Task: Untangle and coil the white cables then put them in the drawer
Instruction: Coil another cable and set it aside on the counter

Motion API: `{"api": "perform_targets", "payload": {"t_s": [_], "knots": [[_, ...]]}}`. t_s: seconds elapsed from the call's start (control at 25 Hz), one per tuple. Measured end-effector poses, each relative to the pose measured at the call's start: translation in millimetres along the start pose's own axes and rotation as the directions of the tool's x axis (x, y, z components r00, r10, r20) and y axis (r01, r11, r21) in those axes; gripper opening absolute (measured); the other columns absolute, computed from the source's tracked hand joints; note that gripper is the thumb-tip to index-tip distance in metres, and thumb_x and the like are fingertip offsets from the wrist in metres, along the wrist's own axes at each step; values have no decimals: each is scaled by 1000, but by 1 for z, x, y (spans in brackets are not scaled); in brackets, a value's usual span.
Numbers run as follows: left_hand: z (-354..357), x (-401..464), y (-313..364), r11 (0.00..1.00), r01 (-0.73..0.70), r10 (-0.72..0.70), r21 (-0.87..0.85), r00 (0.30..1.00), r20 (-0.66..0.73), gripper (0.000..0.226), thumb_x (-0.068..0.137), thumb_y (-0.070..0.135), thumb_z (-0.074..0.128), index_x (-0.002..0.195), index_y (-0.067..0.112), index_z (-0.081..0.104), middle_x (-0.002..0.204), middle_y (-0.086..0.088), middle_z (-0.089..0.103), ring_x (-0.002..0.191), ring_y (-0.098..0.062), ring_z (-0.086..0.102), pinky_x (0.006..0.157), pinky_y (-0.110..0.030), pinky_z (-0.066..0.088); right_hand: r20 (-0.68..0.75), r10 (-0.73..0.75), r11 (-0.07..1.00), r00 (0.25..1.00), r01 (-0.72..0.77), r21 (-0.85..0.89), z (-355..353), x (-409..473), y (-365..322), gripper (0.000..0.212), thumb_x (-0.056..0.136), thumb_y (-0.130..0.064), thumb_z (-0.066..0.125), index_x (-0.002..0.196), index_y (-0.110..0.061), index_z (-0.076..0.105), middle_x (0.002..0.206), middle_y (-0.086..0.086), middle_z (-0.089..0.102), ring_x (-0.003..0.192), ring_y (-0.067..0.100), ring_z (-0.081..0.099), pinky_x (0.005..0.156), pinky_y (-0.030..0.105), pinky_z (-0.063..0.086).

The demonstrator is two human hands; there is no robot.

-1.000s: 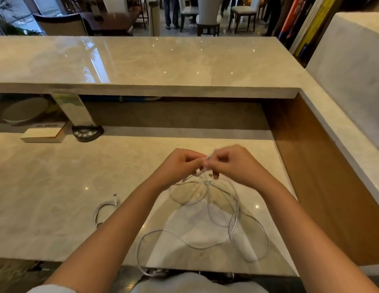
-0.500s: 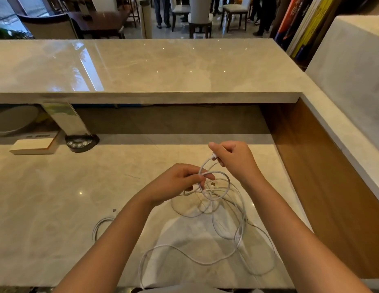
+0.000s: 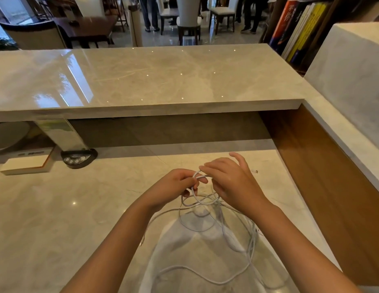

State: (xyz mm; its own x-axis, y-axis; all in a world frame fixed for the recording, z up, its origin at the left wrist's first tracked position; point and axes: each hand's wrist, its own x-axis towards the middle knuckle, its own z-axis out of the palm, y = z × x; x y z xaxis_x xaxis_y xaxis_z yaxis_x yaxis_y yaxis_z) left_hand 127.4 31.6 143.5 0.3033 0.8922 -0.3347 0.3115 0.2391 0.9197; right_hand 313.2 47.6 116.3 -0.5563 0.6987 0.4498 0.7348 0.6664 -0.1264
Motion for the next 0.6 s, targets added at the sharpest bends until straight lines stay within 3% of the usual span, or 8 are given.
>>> {"api": "perform_targets", "payload": {"t_s": [0.12, 0.2, 0.28, 0.32, 0.4, 0.44, 0.52, 0.6], "knots": [[-5, 1, 0, 989, -17, 23, 148, 999, -34, 23, 91, 7, 49, 96, 18, 69, 73, -1, 63, 56, 2, 57, 57, -15, 48, 61, 96, 982, 994, -104, 159, 0, 9, -4, 18, 79, -10, 66, 96, -14, 71, 87, 2, 71, 80, 21, 63, 82, 38, 49], [-5, 0, -4, 985, -65, 85, 159, 989, -122, 23, 87, 7, 57, 106, 18, 65, 75, -4, 66, 57, 0, 59, 58, -19, 50, 229, 291, 843, 929, -362, 398, -7, 14, -6, 13, 86, -13, 60, 91, -17, 72, 85, -1, 72, 76, 10, 61, 74, 20, 47], [-6, 1, -9, 987, -123, 143, 105, 967, -209, 26, 86, 6, 61, 109, 17, 65, 74, -3, 68, 59, -5, 61, 59, -22, 51, 394, 431, 556, 811, -583, 592, -10, 14, -6, 15, 87, -11, 59, 88, -19, 72, 81, -4, 71, 73, 2, 62, 67, 10, 45], [-5, 3, -11, 984, -147, 166, 99, 960, -225, 24, 86, 6, 60, 107, 15, 67, 74, -2, 69, 60, -5, 61, 59, -21, 52, 446, 469, 375, 762, -629, 681, -10, 14, -5, 17, 86, -7, 59, 90, -18, 71, 77, -3, 70, 71, 2, 62, 68, 11, 47], [2, 4, -12, 986, -153, 166, 69, 956, -244, 22, 88, 4, 57, 104, 12, 69, 74, 0, 69, 61, -2, 61, 58, -17, 51, 536, 500, -2, 680, -619, 786, -7, 12, -4, 23, 86, -1, 56, 95, -17, 69, 70, 2, 68, 69, 10, 63, 76, 22, 50], [8, 5, -12, 988, -147, 153, 43, 951, -267, 21, 88, 3, 55, 103, 10, 69, 74, 0, 69, 60, -1, 61, 57, -16, 50, 563, 504, -122, 654, -592, 797, -6, 10, -3, 24, 88, 0, 53, 97, -17, 68, 69, 3, 67, 68, 13, 63, 79, 28, 50], [15, 6, -15, 989, -145, 144, 25, 926, -348, 22, 89, 1, 54, 102, 6, 70, 74, -2, 69, 58, -2, 61, 54, -16, 49, 568, 508, -154, 648, -581, 799, -7, 7, -2, 23, 92, -5, 48, 100, -17, 67, 73, 5, 66, 70, 16, 64, 82, 35, 49], [16, 7, -17, 987, -155, 155, 34, 891, -426, 22, 88, 0, 54, 101, 4, 70, 75, -5, 69, 58, -3, 61, 52, -16, 48, 526, 489, -28, 696, -590, 807, -10, 3, -1, 18, 91, -13, 53, 103, -20, 65, 80, 5, 66, 76, 17, 65, 82, 33, 51]]}}
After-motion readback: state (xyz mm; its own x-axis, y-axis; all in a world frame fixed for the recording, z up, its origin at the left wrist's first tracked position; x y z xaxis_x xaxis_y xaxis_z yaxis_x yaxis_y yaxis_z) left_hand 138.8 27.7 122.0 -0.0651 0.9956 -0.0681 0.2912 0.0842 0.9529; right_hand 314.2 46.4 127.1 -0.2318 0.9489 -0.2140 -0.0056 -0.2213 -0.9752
